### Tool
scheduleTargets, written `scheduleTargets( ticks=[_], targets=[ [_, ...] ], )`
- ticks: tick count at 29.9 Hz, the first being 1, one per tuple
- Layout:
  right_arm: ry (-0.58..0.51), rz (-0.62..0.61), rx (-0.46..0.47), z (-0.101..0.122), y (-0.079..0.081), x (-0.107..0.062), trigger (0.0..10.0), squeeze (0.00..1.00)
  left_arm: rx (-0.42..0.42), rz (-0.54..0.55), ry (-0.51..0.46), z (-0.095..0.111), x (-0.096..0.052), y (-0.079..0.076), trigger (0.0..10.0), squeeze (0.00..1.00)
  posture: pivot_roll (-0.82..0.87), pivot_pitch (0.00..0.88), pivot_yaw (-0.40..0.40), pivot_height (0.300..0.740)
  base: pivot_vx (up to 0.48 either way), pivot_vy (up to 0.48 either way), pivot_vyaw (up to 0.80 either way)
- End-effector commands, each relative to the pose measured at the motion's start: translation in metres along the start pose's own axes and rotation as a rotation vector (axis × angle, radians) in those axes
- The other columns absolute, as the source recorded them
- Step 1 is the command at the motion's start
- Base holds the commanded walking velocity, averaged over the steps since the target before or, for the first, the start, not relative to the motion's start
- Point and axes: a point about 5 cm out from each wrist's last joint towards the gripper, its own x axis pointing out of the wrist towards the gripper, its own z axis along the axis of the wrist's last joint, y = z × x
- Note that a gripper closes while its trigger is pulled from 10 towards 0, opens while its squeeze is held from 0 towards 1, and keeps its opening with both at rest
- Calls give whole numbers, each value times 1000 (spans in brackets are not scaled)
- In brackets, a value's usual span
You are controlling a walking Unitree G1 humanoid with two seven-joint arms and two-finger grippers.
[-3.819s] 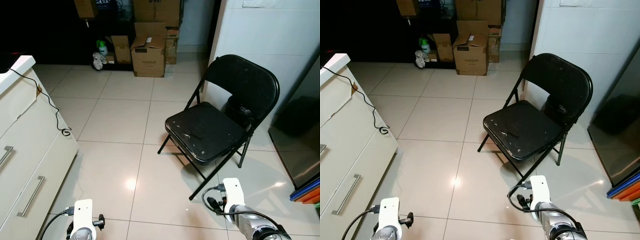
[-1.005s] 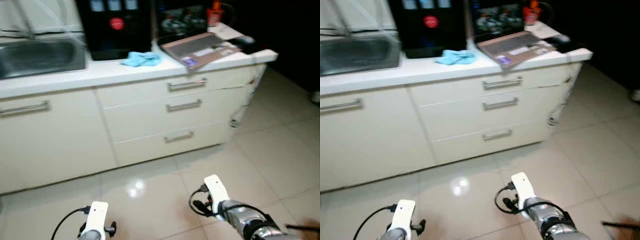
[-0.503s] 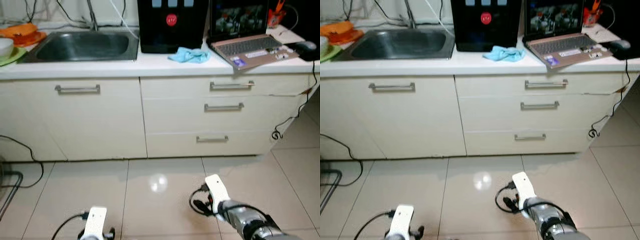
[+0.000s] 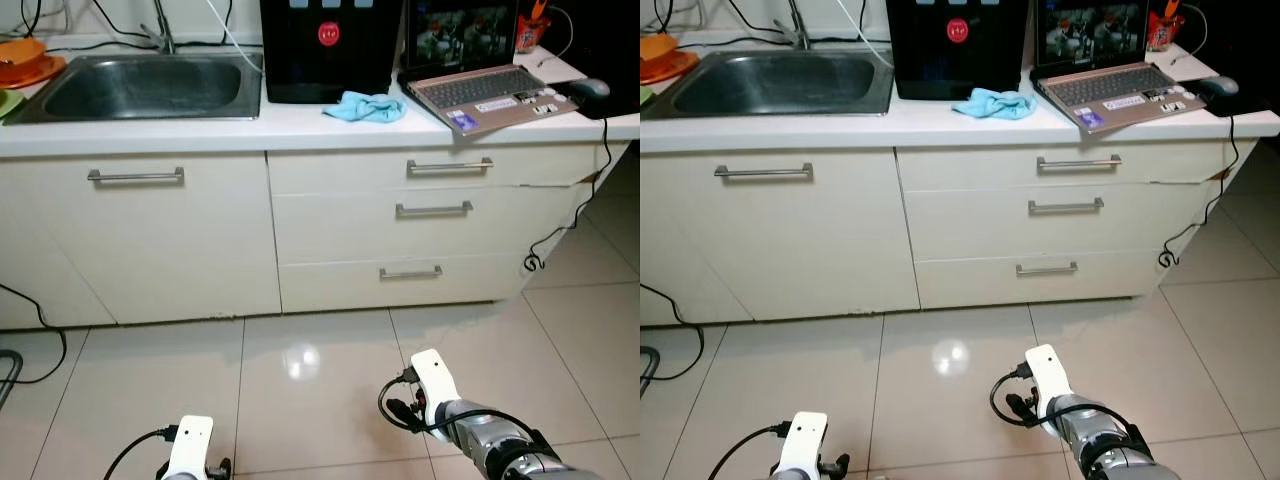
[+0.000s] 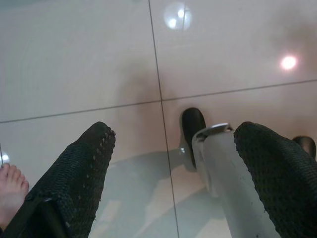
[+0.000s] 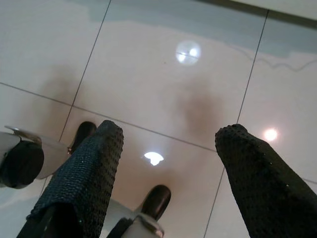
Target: Kitchen organization
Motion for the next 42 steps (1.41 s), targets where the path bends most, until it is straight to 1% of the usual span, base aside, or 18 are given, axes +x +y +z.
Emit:
scheduleTargets(
  ticks=[1,11,28,31,32,33,34,38,41,42],
  targets=[
    [-16,-6,-11,5,-2,0,10000,0,5,-6,-1,2,0,0,10000,0,-26,0,14,740,461,0,0],
    [-13,-1,-26,5,-2,0,10000,0,8,-8,1,1,0,0,10000,0,-24,0,13,740,463,0,0],
    [-16,1,-8,5,-1,0,10000,0,-5,-8,-1,1,0,1,10000,0,-24,0,12,740,462,0,0],
    [-16,1,-7,5,-1,0,10000,0,-9,0,6,1,0,1,10000,0,-27,0,15,740,130,0,0],
    [-18,-14,-20,5,-3,-1,10000,0,21,15,-5,3,0,3,10000,0,-30,0,15,740,0,0,0],
    [-30,-18,-18,6,-3,-1,10000,0,2,14,-32,7,0,4,10000,0,-30,0,17,740,0,0,0],
    [-30,-18,-18,6,-3,-1,10000,0,2,14,-32,7,0,4,10000,0,-30,0,17,740,0,0,0],
    [-54,-18,16,6,-3,-1,10000,0,-36,4,-104,20,1,7,10000,0,-23,0,12,740,0,0,0],
    [-95,-12,79,6,-2,-1,10000,0,-22,-5,-183,36,0,14,10000,0,-21,0,11,740,0,0,0],
    [-120,-13,107,7,-2,-1,10000,0,-19,-5,-223,44,0,17,10000,0,-20,0,10,740,0,0,0]
  ],
)
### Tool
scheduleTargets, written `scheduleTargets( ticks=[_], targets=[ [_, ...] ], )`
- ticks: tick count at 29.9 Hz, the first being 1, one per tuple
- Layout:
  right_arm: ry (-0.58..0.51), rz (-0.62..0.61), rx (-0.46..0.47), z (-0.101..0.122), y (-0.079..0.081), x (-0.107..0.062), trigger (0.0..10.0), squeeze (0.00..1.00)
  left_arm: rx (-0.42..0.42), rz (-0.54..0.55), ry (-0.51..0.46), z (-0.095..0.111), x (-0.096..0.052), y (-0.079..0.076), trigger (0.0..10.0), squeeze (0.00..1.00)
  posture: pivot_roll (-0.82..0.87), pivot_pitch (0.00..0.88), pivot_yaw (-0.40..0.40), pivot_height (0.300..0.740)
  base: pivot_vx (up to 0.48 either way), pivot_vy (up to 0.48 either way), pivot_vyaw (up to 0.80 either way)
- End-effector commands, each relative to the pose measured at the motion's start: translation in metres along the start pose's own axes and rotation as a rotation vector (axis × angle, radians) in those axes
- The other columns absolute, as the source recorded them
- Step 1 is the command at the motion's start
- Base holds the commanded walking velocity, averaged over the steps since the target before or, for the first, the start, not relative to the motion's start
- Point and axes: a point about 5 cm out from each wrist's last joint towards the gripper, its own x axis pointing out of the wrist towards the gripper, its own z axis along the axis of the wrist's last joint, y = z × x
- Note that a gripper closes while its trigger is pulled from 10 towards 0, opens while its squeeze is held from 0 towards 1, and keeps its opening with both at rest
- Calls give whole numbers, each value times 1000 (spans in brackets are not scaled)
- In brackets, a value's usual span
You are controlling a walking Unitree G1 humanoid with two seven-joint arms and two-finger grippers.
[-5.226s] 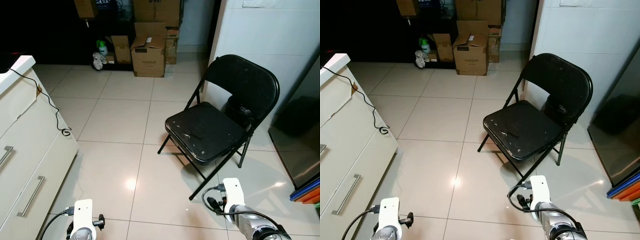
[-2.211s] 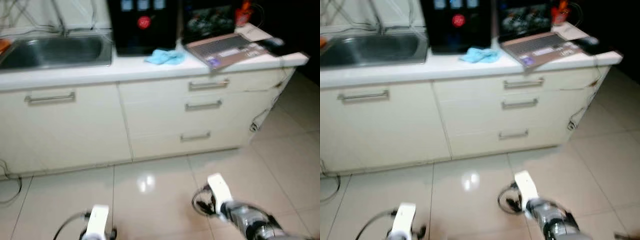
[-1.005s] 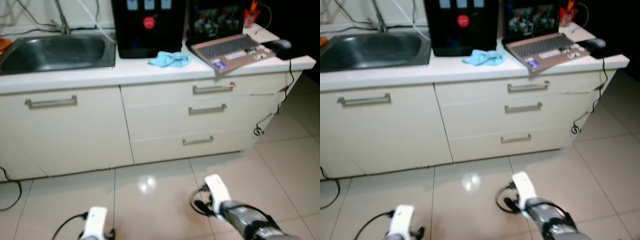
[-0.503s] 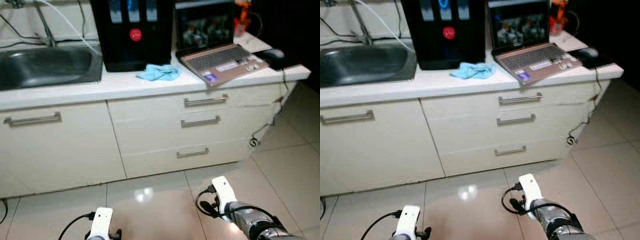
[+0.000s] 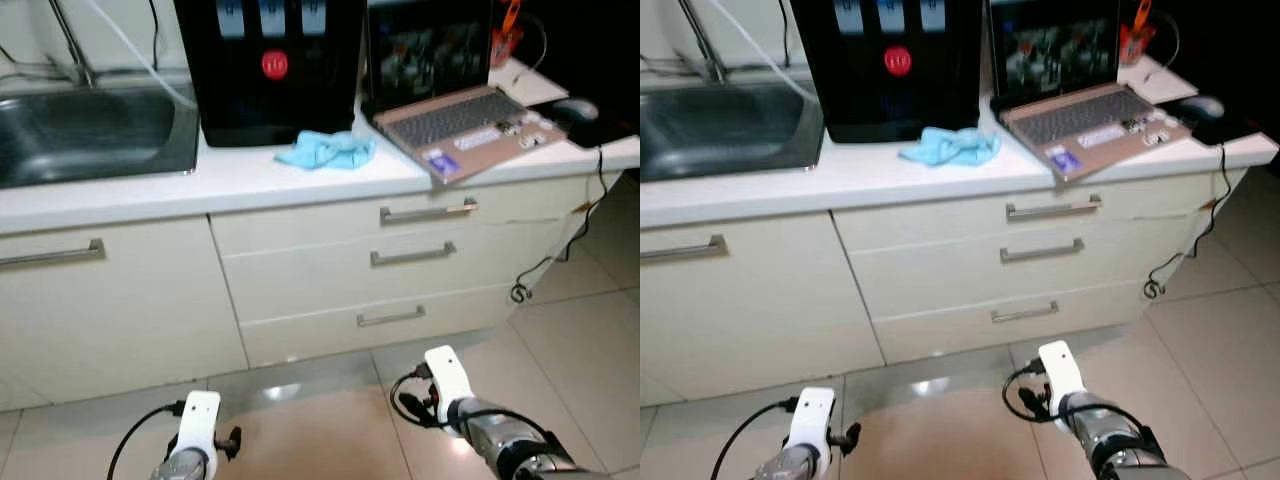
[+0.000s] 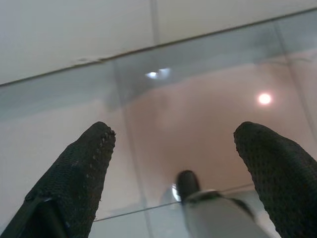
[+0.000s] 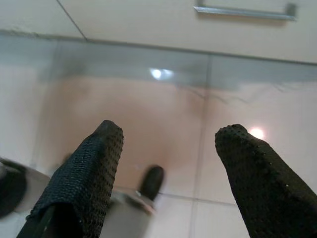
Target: Kitchen organization
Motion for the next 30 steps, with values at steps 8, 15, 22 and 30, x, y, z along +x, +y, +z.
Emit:
scheduleTargets(
  ticks=[8,15,22,30],
  targets=[
    [-203,3,158,10,2,-2,10000,0,8,10,-384,61,-7,16,10000,0,-15,12,7,740,0,0,0],
    [-304,35,169,17,4,-4,10000,0,2,6,-691,107,-41,3,10000,0,-10,18,4,740,0,0,0],
    [-680,207,-17,137,-9,-43,10000,0,37,48,-908,138,-85,-8,10000,0,-10,24,1,740,0,0,0],
    [-862,131,-95,165,8,-70,10000,0,13,87,-919,137,-109,-9,10000,0,-12,24,11,740,0,0,0]
  ],
)
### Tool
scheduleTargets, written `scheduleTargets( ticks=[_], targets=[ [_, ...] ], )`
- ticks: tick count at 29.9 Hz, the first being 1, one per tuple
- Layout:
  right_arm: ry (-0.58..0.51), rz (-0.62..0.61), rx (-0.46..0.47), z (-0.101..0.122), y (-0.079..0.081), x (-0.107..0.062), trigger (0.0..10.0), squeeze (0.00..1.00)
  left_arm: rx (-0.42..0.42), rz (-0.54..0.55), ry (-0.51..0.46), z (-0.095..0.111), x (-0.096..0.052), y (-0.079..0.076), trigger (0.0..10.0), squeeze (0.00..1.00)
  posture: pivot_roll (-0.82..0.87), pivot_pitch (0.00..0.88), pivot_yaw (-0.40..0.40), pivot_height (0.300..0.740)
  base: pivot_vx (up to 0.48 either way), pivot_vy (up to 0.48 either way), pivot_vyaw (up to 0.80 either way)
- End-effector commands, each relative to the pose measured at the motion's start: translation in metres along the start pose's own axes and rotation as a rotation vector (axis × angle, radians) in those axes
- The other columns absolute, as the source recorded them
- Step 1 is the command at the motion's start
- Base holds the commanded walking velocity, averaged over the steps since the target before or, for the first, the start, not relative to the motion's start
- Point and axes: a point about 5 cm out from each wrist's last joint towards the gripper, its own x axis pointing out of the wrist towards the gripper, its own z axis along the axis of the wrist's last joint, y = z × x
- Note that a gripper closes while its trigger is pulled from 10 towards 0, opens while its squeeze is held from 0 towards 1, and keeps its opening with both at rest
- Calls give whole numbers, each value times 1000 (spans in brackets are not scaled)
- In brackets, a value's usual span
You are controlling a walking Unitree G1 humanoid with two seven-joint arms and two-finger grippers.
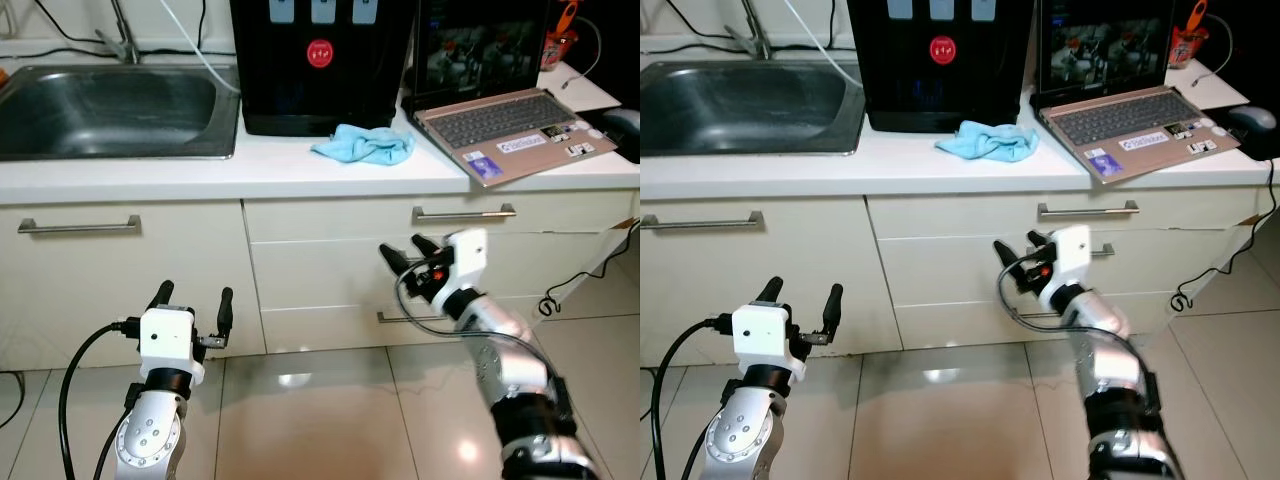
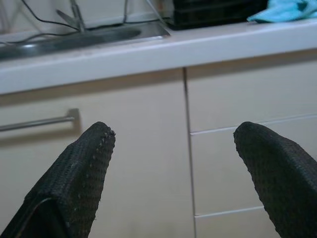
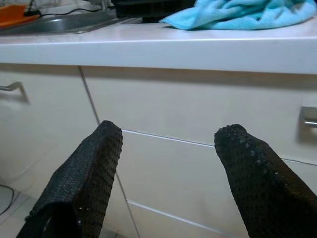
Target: Kitchen organization
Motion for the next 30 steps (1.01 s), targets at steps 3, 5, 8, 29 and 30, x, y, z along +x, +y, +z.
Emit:
scheduleTargets(
  ticks=[3,5,8,29,30],
  targets=[
    [-27,-41,-139,20,0,-4,10000,0,7,23,-3,9,-3,1,10000,0,-12,24,10,740,0,0,0],
    [20,73,-11,18,6,-10,10000,0,0,35,-7,13,-5,3,10000,0,-15,23,5,740,0,0,0],
    [-9,93,90,21,6,-14,10000,0,-23,28,-6,16,-7,3,10000,0,-15,24,3,740,0,0,0],
    [-115,-342,54,37,-14,-25,10000,0,-36,26,65,19,6,-2,10000,0,-42,22,33,740,0,0,0],
    [-125,-348,105,36,-13,-26,10000,0,-44,21,68,19,6,-2,10000,0,-42,22,33,740,0,0,0]
  ],
)
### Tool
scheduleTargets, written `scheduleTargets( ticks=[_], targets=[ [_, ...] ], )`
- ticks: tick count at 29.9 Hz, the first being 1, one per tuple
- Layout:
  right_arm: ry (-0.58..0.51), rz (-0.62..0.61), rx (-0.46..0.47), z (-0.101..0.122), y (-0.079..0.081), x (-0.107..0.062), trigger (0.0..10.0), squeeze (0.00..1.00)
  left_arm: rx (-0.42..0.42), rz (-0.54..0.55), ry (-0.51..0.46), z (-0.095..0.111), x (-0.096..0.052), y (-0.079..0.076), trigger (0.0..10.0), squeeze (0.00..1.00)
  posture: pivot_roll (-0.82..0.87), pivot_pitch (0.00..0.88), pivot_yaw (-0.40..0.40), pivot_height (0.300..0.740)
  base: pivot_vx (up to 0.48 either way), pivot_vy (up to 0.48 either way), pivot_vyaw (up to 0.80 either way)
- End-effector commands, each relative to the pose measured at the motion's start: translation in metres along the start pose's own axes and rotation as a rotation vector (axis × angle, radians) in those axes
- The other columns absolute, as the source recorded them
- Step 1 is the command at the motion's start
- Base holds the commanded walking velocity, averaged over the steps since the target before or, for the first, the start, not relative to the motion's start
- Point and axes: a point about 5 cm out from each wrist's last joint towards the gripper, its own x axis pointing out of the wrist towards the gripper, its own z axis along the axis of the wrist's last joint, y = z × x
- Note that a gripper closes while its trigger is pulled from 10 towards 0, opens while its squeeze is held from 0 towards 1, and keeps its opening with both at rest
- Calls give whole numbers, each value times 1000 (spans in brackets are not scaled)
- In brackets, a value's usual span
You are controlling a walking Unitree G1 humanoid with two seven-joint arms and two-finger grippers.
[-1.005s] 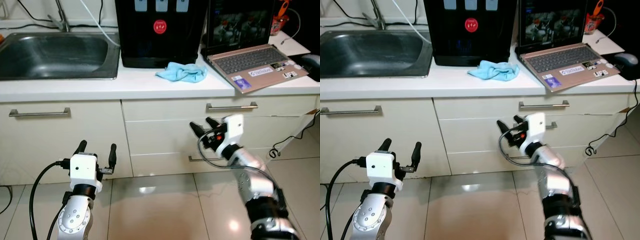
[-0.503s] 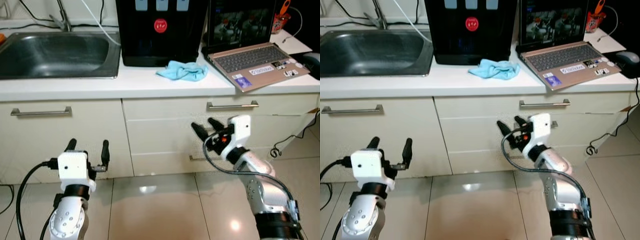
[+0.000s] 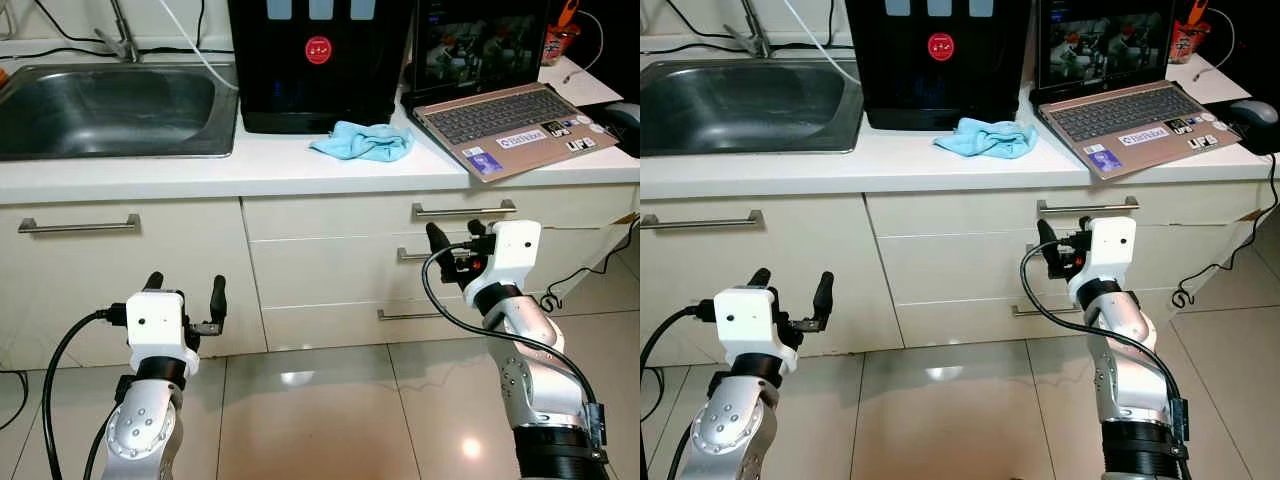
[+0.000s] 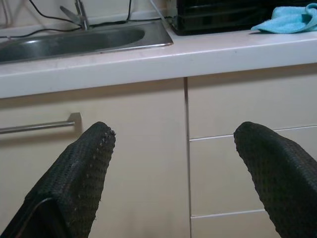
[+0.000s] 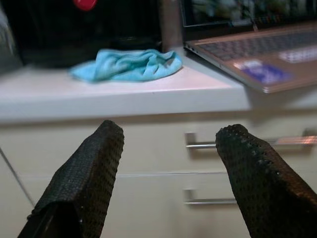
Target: Kitchen organization
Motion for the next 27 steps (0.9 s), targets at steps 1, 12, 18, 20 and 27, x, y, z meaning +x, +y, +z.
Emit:
scheduleTargets(
  ticks=[1,12,18,20,27],
  targets=[
    [12,-46,51,-3,-3,-5,10000,0,-8,-5,25,-4,1,-2,10000,0,-42,22,35,740,0,0,0],
    [12,-150,-175,-4,-14,-5,10000,0,-119,40,28,-3,2,4,10000,0,-43,19,32,740,0,0,0],
    [45,-44,25,-7,-9,-9,10000,0,-96,27,26,0,3,1,10000,0,-43,16,32,740,0,0,0],
    [55,-46,-9,-9,-8,-10,10000,0,-90,30,23,2,3,1,10000,0,-43,16,32,740,0,0,0],
    [58,13,-44,-6,-2,-8,10000,0,-86,18,25,2,4,2,10000,0,-41,20,34,740,0,229,0]
  ],
)
